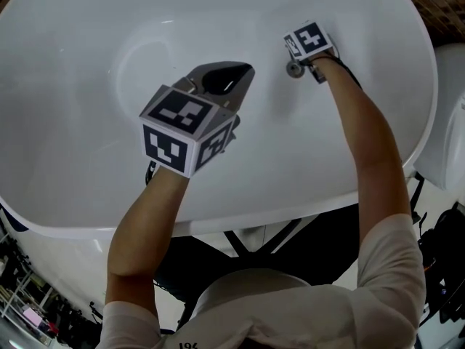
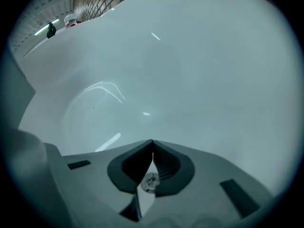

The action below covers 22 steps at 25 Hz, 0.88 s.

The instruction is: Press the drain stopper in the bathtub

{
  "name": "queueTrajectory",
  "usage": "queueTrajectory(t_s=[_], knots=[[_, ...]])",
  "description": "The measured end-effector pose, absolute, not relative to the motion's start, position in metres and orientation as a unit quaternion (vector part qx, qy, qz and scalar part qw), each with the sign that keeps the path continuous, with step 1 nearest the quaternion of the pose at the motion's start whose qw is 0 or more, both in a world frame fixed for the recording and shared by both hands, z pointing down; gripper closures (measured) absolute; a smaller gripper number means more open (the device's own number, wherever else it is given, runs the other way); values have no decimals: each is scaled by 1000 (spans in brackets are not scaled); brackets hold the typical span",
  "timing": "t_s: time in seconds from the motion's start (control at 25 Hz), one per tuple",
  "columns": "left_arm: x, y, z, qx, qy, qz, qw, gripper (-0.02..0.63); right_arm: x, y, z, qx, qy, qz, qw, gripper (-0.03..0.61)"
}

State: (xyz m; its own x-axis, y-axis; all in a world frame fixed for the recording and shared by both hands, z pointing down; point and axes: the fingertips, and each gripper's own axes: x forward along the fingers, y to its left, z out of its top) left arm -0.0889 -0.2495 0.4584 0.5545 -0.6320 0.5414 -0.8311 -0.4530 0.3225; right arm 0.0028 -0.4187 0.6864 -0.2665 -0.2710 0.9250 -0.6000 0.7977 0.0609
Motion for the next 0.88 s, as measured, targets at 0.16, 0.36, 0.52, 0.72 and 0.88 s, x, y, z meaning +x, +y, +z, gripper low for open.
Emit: queueTrajectory(t_s=[0.16,0.36,0.52,0.72,0.88], knots=[[-82,-245,468,837,-425,176,297,607,18,-393,732,236,-763,200,568,563],[-69,-243,468,842,-410,175,303,606,59,-378,777,229,-725,240,603,563],[-62,-240,468,845,-403,171,308,606,78,-367,801,229,-709,277,607,563],[-59,-237,470,846,-394,171,316,606,94,-353,823,230,-690,325,605,563],[-59,-236,470,848,-388,175,316,606,98,-346,833,234,-684,353,594,563]])
